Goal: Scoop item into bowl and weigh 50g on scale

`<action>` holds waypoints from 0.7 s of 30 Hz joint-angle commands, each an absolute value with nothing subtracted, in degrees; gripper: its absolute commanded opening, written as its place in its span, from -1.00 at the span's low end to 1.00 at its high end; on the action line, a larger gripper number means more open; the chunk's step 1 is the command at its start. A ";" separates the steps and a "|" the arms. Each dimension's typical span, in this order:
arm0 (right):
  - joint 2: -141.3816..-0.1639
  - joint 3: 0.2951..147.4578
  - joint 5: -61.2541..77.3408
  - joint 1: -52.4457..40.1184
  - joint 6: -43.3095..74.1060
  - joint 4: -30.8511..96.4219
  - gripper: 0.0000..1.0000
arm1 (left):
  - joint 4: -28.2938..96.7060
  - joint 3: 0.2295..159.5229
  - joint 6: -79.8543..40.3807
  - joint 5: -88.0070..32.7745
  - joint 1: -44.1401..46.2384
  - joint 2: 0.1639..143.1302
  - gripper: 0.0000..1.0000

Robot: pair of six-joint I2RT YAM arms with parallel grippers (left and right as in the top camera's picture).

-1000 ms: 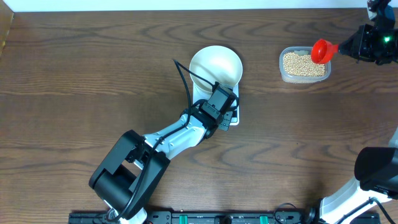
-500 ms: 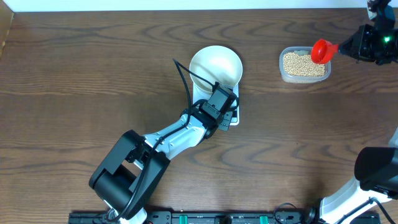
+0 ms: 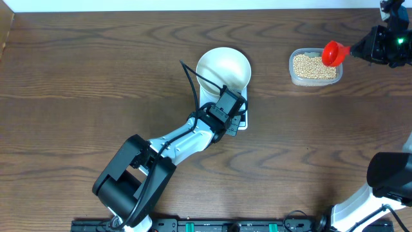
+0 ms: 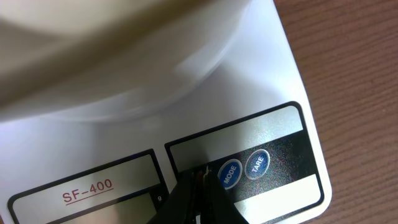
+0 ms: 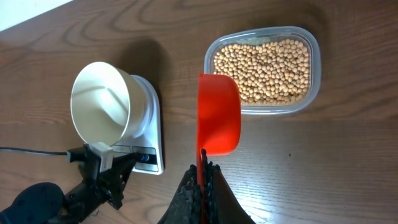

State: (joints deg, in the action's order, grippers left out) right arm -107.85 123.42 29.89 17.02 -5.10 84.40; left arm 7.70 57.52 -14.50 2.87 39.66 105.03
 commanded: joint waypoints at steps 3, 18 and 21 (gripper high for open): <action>-108.03 123.90 29.91 17.17 -6.11 84.49 -0.98 | 7.90 56.47 -13.52 2.63 39.62 108.99 -0.86; -108.03 123.90 29.89 17.17 -6.11 84.49 -0.97 | 10.09 56.47 -13.56 7.66 39.55 111.24 -0.85; -108.03 123.90 29.91 17.17 -6.11 84.49 -0.98 | 11.09 56.47 -13.58 7.66 39.57 111.24 -0.86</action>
